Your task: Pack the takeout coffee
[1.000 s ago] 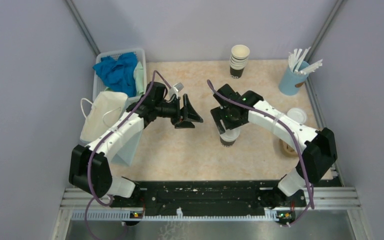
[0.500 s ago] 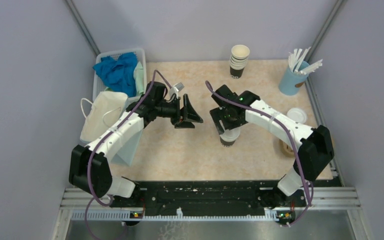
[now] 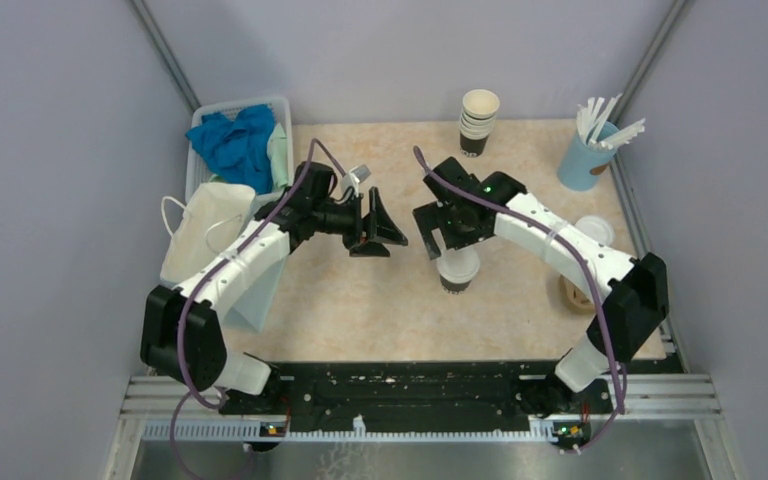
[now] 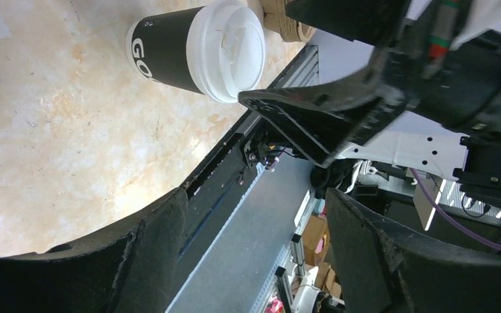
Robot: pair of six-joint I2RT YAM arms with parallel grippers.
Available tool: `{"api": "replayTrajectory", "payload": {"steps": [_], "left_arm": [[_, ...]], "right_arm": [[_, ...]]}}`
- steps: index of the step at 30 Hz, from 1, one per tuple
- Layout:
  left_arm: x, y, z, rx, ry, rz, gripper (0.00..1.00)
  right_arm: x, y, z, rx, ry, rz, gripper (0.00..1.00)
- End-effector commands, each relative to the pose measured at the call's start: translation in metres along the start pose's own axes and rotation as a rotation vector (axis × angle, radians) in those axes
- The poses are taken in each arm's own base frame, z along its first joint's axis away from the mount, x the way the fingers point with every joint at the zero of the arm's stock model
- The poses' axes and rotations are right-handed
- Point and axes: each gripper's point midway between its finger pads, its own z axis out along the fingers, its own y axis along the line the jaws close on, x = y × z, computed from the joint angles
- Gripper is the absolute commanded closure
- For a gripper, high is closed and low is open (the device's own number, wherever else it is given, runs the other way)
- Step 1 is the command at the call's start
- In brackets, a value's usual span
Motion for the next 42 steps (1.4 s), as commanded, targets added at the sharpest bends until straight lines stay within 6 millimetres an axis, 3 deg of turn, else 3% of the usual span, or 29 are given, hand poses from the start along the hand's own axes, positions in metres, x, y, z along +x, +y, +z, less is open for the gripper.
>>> {"api": "replayTrajectory", "payload": {"steps": [1,5,8,12,18,24,30,38,42], "left_arm": [[-0.005,-0.017,0.008,0.046,0.015,0.053,0.17],[-0.003,-0.022,0.038,0.057,0.051,0.057,0.22],[-0.002,-0.014,0.058,0.058,0.071,0.009,0.40],[-0.008,0.001,0.070,0.021,0.072,-0.026,0.51],[-0.003,0.021,0.086,0.007,0.110,-0.079,0.63],[0.003,0.018,0.100,0.035,0.134,-0.081,0.61],[0.004,0.028,0.107,0.012,0.144,-0.098,0.66],[-0.001,0.031,0.115,0.004,0.145,-0.097,0.70],[-0.002,0.031,0.118,0.005,0.149,-0.100,0.70]], "right_arm": [[-0.020,-0.002,-0.041,-0.088,-0.094,0.092,0.03],[-0.020,-0.020,-0.050,-0.356,-0.168,0.264,0.11],[-0.012,-0.030,-0.044,-0.543,-0.192,0.377,0.22],[0.001,-0.046,-0.029,-0.638,-0.182,0.494,0.41],[0.014,-0.045,-0.010,-0.675,-0.147,0.534,0.47],[0.026,-0.052,0.002,-0.673,-0.126,0.585,0.54],[0.032,-0.067,0.002,-0.670,-0.141,0.623,0.54],[0.040,-0.063,0.014,-0.711,-0.090,0.614,0.66],[0.041,-0.062,0.018,-0.715,-0.081,0.610,0.67]]}}
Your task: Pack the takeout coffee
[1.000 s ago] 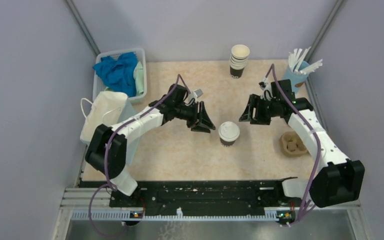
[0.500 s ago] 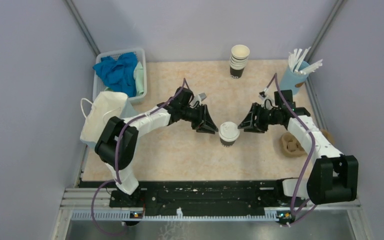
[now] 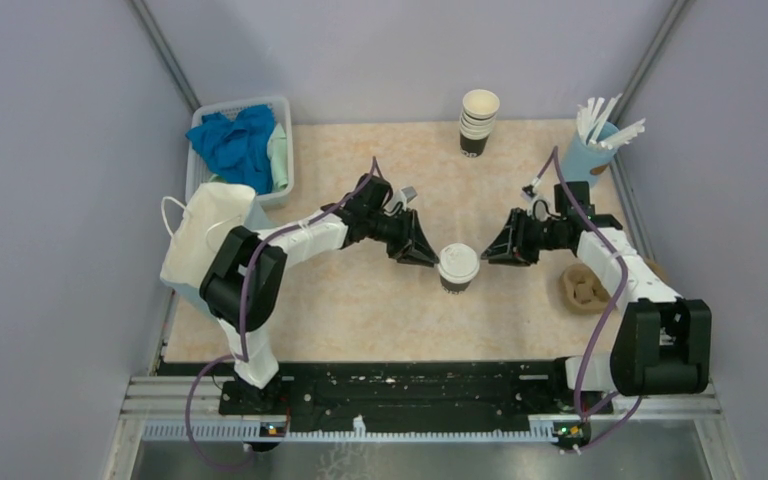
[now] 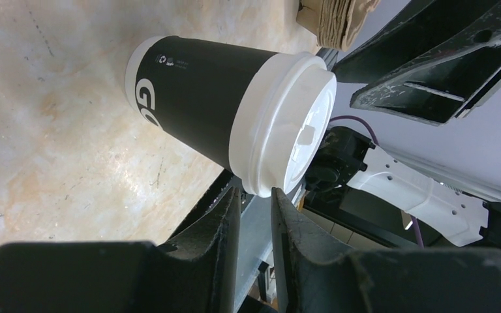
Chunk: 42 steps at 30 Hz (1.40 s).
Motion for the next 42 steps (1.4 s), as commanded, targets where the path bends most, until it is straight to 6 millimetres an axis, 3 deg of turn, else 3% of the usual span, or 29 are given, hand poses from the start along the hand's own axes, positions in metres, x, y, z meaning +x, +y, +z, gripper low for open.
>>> {"api": "replayTrajectory", "payload": {"steps": [1,21,28,34,37,42], "left_arm": [[-0.011,-0.016,0.005,0.038,-0.013,0.049,0.70],[-0.012,-0.007,0.016,-0.018,0.006,0.041,0.76],[-0.005,0.005,0.020,-0.069,0.024,0.041,0.76],[0.005,0.032,0.021,-0.143,0.030,0.032,0.77],[0.005,0.028,0.018,-0.142,0.029,0.050,0.76],[-0.003,-0.002,0.008,-0.101,0.004,0.105,0.66]], "right_arm": [[-0.003,-0.002,0.003,-0.026,0.000,-0.032,0.67],[-0.001,-0.013,0.016,-0.040,0.022,-0.010,0.69],[0.013,-0.039,0.025,0.043,0.028,0.036,0.71],[0.029,-0.064,0.034,0.105,0.033,0.073,0.72],[0.023,-0.056,0.028,0.098,0.025,0.056,0.71],[-0.002,-0.023,0.009,0.062,-0.030,0.010,0.63]]}}
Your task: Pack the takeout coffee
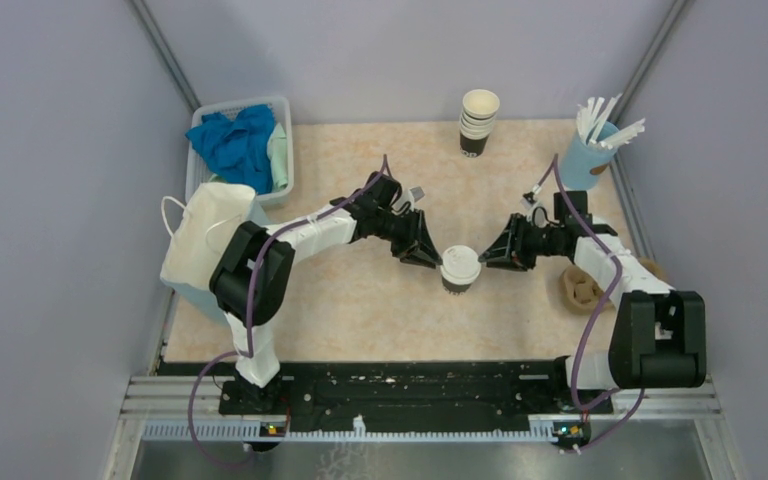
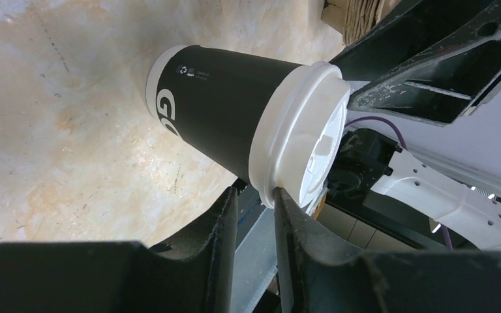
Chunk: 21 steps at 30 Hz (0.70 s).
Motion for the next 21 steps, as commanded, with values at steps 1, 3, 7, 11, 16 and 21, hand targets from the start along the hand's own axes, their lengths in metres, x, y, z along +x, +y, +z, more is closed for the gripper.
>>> {"api": "replayTrajectory", "payload": {"steps": [1,3,7,11,16,21], "left_arm": [[-0.001,-0.011,-0.008,-0.038,-0.024,0.057,0.64],[-0.002,-0.015,-0.014,-0.039,-0.033,0.063,0.61],[-0.005,-0.019,-0.033,-0.051,-0.073,0.081,0.55],[-0.016,-0.027,-0.048,-0.015,-0.120,0.113,0.45],[-0.027,-0.050,-0.035,0.121,-0.081,0.146,0.31],[-0.039,-0.059,-0.013,0.134,-0.042,0.159,0.30]], "right_arm": [[-0.010,-0.001,-0.012,0.111,-0.028,-0.043,0.62],[-0.016,0.007,-0.017,0.111,-0.032,-0.054,0.58],[-0.018,0.015,-0.026,0.124,-0.024,-0.091,0.48],[-0.005,0.022,-0.026,0.069,0.016,-0.089,0.44],[0.006,0.023,-0.018,0.041,0.035,-0.064,0.48],[0.006,0.025,-0.011,0.027,0.026,-0.050,0.54]]}}
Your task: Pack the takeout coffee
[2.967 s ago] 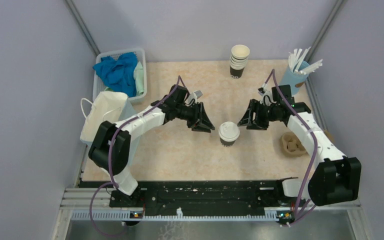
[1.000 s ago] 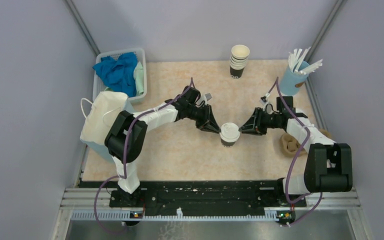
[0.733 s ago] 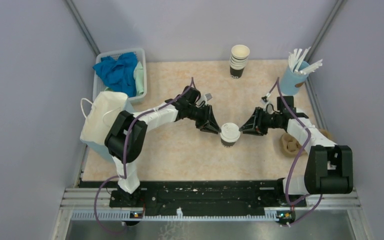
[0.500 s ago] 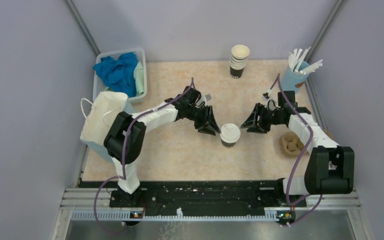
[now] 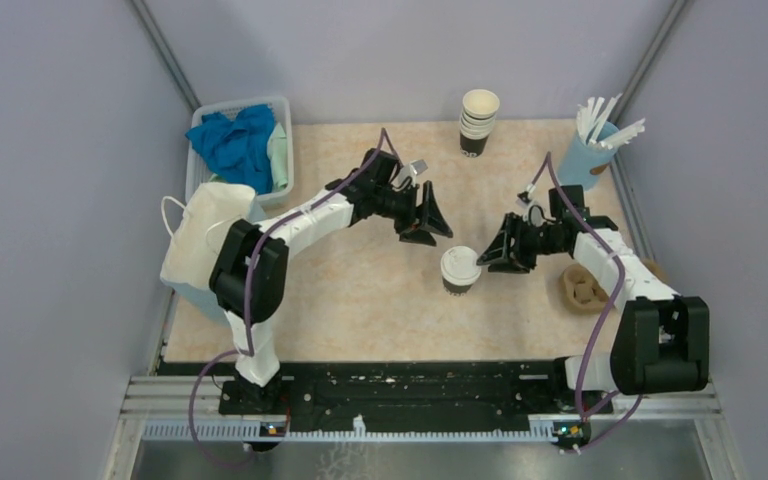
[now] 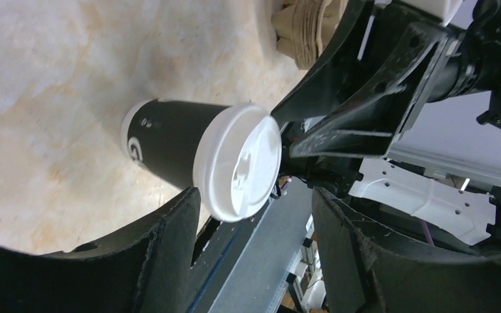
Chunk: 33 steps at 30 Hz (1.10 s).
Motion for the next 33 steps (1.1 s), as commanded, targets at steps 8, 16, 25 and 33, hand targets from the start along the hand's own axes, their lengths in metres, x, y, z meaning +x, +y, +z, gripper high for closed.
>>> {"api": "replayTrajectory", "payload": {"steps": [8,16,25,33], "left_arm": [[-0.009,-0.009,0.040,0.079,0.088,0.053,0.33],[-0.015,-0.027,0.058,0.155,0.121,0.088,0.34],[-0.011,-0.037,0.064,0.256,0.191,0.105,0.30],[-0.024,-0.021,0.066,0.123,0.162,0.118,0.22]], "right_arm": [[0.008,0.024,0.009,-0.097,-0.033,0.041,0.59],[0.025,0.031,0.008,-0.138,-0.047,0.073,0.54],[0.032,0.045,0.009,-0.201,-0.034,0.031,0.44],[0.031,0.030,0.009,-0.123,-0.062,0.082,0.35]]}}
